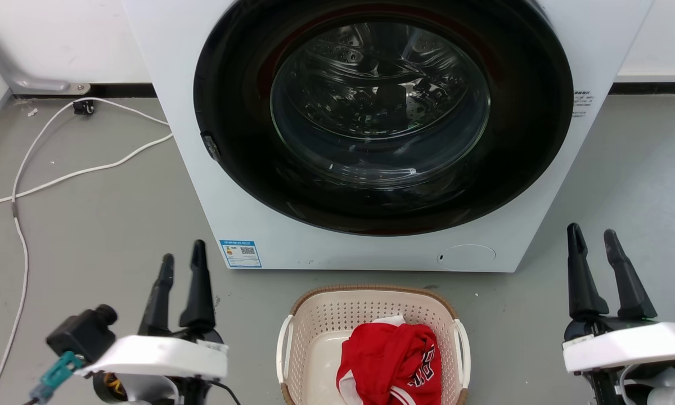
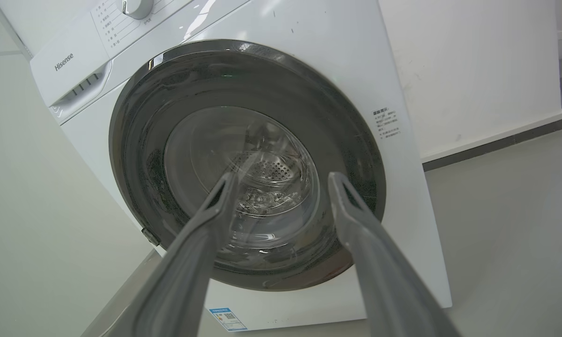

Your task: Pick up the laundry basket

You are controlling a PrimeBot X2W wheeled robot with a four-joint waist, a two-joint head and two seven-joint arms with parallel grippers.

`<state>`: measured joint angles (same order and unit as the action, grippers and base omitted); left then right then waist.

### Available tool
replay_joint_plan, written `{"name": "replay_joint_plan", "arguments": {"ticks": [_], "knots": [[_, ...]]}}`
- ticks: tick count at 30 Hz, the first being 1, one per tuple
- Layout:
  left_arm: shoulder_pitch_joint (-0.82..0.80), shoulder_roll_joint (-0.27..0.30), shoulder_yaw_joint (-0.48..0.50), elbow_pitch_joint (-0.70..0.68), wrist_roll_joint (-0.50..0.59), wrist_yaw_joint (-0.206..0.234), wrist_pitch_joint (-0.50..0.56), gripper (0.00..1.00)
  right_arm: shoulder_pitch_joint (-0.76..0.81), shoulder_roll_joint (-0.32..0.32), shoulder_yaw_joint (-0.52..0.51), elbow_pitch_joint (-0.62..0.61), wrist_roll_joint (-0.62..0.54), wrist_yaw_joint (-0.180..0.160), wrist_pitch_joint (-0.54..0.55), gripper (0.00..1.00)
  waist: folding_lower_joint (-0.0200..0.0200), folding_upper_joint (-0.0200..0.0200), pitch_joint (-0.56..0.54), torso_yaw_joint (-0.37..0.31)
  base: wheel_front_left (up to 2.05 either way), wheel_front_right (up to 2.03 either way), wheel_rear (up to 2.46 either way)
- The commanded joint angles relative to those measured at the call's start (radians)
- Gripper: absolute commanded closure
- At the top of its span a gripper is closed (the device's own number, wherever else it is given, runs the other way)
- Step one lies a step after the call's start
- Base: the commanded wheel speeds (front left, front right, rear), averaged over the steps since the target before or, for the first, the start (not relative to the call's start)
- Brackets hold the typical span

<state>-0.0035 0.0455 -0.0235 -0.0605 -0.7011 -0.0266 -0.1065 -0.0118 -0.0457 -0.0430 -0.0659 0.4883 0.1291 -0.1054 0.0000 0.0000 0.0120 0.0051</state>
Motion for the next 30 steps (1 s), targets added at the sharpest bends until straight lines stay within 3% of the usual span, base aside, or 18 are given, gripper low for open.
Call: {"name": "replay_joint_plan", "arguments": {"ticks": [1, 5, 14, 23, 30], "knots": [[0.010, 0.004, -0.022, -0.014, 0.049, -0.014, -0.012, 0.00, 0.006, -0.004, 0.002, -0.005, -0.039, 0.002, -0.012, 0.00, 0.0000, 0.0000, -0.001, 0.000, 0.00, 0.00, 0.00], [0.010, 0.014, -0.041, -0.010, 0.116, -0.014, -0.021, 0.00, 0.009, -0.004, 0.000, 0.002, -0.078, 0.002, -0.020, 0.00, 0.0000, 0.0000, -0.002, -0.001, 0.00, 0.00, 0.00], [0.012, 0.059, -0.126, -0.009, 0.262, 0.036, -0.045, 0.00, 0.022, -0.005, 0.000, 0.003, -0.198, 0.002, -0.045, 0.00, 0.0000, 0.0000, -0.004, -0.003, 0.00, 0.00, 0.00], [0.002, 0.104, -0.216, -0.003, 0.354, 0.094, -0.068, 0.00, 0.031, -0.005, 0.006, 0.007, -0.310, 0.002, -0.067, 0.00, 0.0000, 0.0000, -0.003, -0.003, 0.00, 0.00, 0.00], [-0.003, 0.125, -0.268, 0.000, 0.399, 0.111, -0.085, 0.00, 0.045, -0.005, -0.010, 0.015, -0.378, 0.002, -0.084, 0.00, 0.0000, 0.0000, -0.004, -0.003, 0.00, 0.00, 0.00]]}}
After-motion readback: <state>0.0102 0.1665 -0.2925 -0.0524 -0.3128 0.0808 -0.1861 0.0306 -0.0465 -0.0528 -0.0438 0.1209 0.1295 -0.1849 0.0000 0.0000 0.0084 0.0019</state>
